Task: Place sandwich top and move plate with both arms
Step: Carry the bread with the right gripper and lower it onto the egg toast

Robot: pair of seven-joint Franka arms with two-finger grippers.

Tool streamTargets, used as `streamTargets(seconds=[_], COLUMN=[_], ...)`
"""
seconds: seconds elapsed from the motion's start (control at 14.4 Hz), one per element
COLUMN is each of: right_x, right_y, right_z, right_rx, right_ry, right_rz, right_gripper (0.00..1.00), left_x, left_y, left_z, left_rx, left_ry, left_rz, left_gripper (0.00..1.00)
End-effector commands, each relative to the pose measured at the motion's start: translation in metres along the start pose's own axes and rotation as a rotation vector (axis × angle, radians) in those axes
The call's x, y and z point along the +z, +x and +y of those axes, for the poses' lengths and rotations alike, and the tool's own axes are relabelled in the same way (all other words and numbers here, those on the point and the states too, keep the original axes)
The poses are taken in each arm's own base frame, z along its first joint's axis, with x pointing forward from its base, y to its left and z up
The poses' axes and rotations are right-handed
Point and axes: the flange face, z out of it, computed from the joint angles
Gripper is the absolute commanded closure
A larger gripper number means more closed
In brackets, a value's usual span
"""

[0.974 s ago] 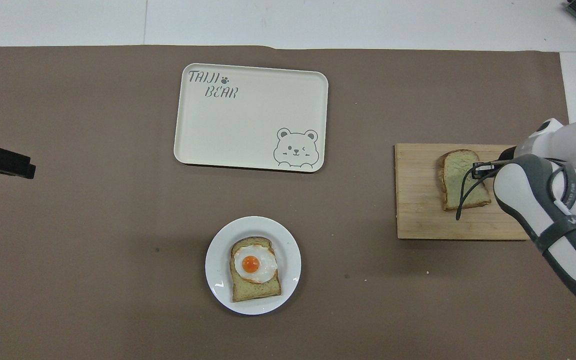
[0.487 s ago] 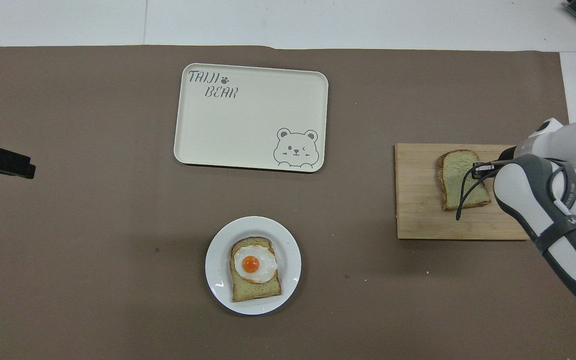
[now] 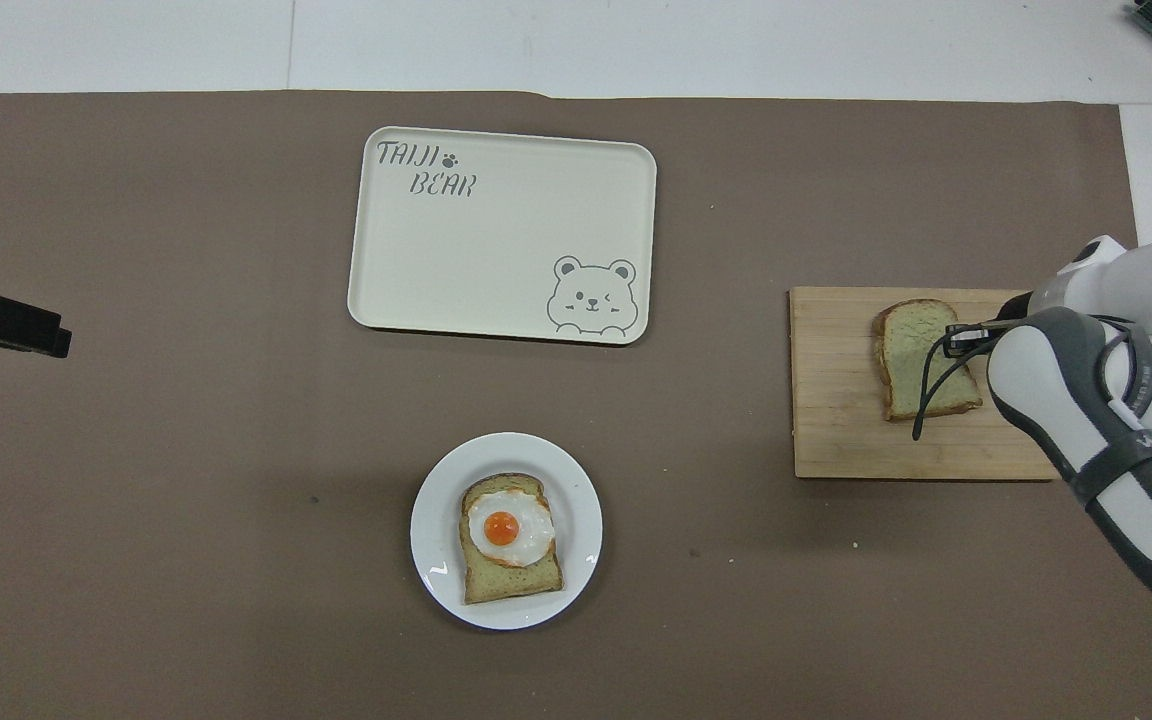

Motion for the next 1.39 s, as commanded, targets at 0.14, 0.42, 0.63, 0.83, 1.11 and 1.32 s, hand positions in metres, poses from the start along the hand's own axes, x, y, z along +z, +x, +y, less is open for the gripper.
streamTargets(seconds=[0.14, 0.42, 0.63, 0.83, 1.11, 1.32], right_x=[-0.078, -0.116, -0.121, -0.118, -0.113, -0.093], right_y=[0.008, -0.01, -0.017, -0.029, -0.053, -0.074], right_z=[-0.02, -0.078, -0.129, -0.206, -0.307, -0.383], right_rx=[-0.059, -0.145, -0.115, -0.08, -0.071, -0.014], right_ry=[0.045, 0.086, 0.083, 0.058, 0.035, 0.085], right_rz=[-0.08, -0.154, -0.193, -0.211, -0.174, -0.139], right_gripper=[1.0, 1.0, 1.0, 1.0, 1.0, 1.0], left_x=[-0.004, -0.004, -0.004, -0.004, -0.004, -0.003], left_y=[0.001, 0.001, 0.001, 0.001, 0.001, 0.002], left_z=[-0.003, -0.003, -0.003, -0.003, -0.003, -0.003], left_rx=[0.0, 0.0, 0.0, 0.0, 0.0, 0.0], left_ry=[0.015, 0.015, 0.015, 0.015, 0.015, 0.015], left_rz=[-0.011, -0.011, -0.011, -0.011, -0.011, -0.013], left_gripper=[0.0, 0.0, 0.0, 0.0, 0.0, 0.0])
